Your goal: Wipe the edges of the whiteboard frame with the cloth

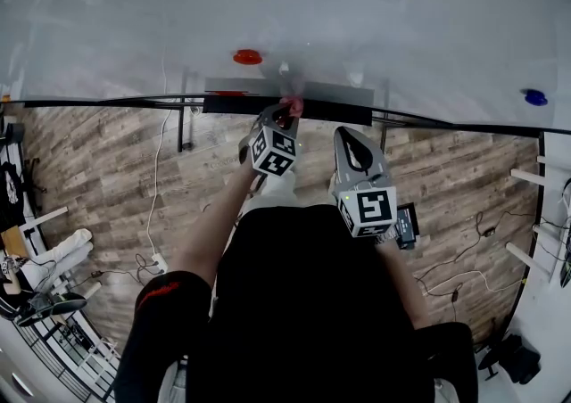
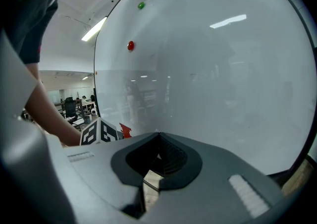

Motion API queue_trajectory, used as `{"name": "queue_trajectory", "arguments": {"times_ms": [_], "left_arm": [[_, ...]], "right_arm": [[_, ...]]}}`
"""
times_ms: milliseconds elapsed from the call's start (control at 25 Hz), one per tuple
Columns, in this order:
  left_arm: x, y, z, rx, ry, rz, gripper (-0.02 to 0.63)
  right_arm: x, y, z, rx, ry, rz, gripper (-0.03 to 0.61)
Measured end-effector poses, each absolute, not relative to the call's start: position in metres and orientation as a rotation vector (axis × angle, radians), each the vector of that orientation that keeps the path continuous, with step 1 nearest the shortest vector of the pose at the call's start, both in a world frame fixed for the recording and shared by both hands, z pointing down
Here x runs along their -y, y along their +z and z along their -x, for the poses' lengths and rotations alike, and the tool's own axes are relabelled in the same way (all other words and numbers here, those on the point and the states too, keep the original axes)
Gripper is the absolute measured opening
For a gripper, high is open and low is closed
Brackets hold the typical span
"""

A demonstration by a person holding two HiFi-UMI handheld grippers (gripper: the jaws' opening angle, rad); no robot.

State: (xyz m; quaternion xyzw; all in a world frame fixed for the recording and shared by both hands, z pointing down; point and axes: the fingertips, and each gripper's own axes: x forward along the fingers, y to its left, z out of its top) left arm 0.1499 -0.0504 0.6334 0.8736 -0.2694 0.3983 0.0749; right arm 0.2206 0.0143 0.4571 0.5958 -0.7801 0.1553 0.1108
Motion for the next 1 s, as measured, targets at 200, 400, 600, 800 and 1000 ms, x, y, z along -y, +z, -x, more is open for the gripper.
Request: {"name": "queue_trajectory", "arguments": {"times_ms": [200, 400, 600, 800, 1000], "left_arm": [[0.048, 0.634, -0.158, 0.791, 1.196, -2.634, 0.048], [0.045, 0.634, -0.164, 0.777, 1.195, -2.64, 0.048], [0.042, 0.633, -0.172, 0.751, 1.194, -2.654, 0.048], [0.038, 0.634, -0.183, 0.728, 1.193, -2.665, 0.048], [0.035, 0.633, -0.191, 0.711, 1.189, -2.669, 0.048]], "right_arm": [[-0.017, 0.459, -0.223, 2.287, 0.46, -1.75, 0.002], [-0.019, 0.46, -0.23, 2.277, 0.468, -1.764, 0.002], [-0.02, 0.462, -0.233, 2.269, 0.477, -1.773, 0.002], [-0.023, 0.464, -0.237, 2.265, 0.484, -1.773, 0.002], [-0.024, 0.466, -0.243, 2.255, 0.496, -1.786, 0.002]]}}
